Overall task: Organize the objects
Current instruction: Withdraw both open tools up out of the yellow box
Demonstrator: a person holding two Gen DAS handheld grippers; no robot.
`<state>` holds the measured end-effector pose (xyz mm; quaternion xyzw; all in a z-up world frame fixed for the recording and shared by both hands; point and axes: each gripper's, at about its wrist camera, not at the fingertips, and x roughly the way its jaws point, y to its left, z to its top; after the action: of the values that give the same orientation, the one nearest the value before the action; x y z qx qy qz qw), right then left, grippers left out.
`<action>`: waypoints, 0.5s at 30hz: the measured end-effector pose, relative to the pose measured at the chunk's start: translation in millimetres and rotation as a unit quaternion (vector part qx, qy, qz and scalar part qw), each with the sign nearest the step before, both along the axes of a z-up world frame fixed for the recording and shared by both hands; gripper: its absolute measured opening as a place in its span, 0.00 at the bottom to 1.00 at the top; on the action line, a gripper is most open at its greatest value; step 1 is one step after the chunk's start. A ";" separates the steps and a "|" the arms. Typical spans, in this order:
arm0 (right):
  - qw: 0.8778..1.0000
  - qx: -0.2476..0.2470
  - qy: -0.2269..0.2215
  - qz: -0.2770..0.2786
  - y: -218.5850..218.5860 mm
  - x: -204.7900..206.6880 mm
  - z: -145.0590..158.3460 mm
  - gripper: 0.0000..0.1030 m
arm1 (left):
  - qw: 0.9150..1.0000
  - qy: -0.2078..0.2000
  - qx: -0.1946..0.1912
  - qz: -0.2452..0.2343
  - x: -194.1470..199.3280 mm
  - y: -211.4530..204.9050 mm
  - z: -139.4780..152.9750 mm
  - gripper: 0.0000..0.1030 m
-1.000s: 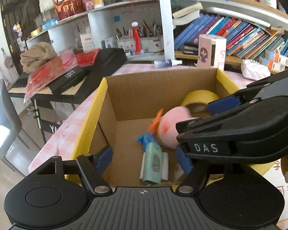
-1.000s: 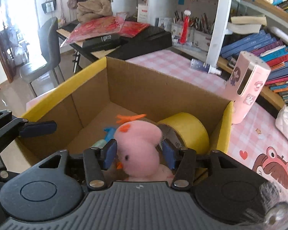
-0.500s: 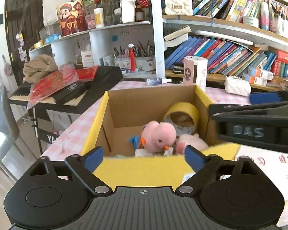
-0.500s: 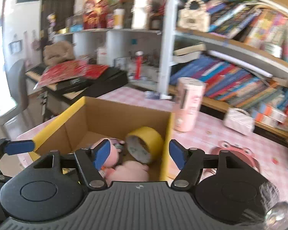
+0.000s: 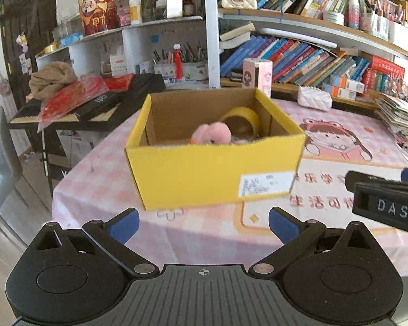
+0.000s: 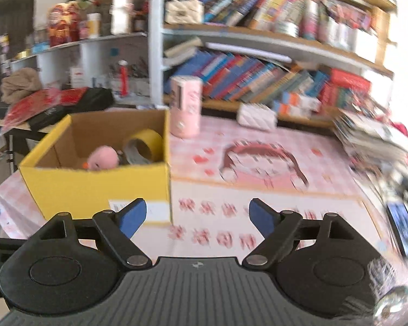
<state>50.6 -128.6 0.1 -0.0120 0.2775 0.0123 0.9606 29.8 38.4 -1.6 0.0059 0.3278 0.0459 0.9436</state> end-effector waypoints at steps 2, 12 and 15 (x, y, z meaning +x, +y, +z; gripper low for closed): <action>1.000 0.001 0.008 -0.013 -3.3 -14.2 -5.8 0.82 | 1.000 0.001 0.001 -0.003 -8.1 -2.6 -1.8 0.99; 0.998 -0.011 0.030 -0.051 -16.3 -51.7 -15.3 0.83 | 0.999 -0.026 0.036 -0.007 -31.6 -26.7 -2.3 1.00; 0.997 -0.017 0.037 -0.067 -22.0 -55.3 -16.4 0.84 | 0.999 -0.024 0.046 -0.013 -32.0 -36.2 -3.0 1.00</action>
<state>-4.7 -150.6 -16.3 -0.0091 0.3128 -0.0564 0.9481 -2.3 2.2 -4.5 0.0530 0.3027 0.0489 0.9504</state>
